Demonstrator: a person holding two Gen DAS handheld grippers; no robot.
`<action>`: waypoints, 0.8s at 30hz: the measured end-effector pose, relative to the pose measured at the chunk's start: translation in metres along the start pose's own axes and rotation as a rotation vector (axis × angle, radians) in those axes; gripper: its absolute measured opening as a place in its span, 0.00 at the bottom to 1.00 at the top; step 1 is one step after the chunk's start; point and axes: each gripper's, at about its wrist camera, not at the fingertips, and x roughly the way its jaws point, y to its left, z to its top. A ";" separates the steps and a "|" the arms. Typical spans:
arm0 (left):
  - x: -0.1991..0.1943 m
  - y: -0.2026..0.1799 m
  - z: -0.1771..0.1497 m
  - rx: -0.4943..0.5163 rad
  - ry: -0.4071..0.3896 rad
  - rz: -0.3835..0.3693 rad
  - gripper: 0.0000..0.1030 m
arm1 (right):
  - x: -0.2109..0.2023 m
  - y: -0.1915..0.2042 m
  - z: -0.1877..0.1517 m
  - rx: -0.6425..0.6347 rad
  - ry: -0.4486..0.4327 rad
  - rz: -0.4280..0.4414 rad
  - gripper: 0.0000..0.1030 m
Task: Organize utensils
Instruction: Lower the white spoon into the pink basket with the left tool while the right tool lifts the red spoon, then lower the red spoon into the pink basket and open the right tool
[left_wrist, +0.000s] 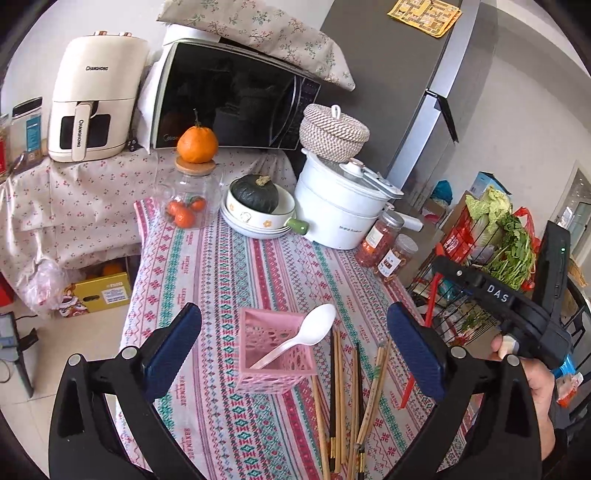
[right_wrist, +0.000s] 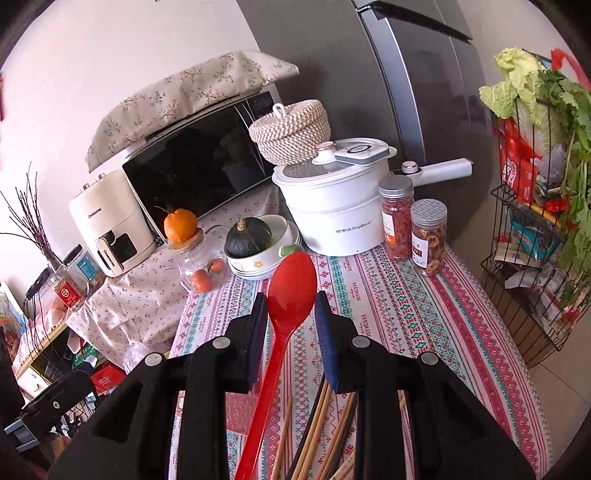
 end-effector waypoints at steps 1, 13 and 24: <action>-0.003 0.004 -0.001 -0.003 0.011 0.043 0.93 | -0.003 0.006 0.000 -0.004 -0.015 0.014 0.26; -0.005 0.070 -0.015 -0.110 0.099 0.285 0.93 | 0.003 0.092 -0.006 -0.116 -0.237 0.033 0.26; -0.004 0.086 -0.014 -0.163 0.110 0.309 0.93 | 0.059 0.125 -0.039 -0.188 -0.300 -0.162 0.27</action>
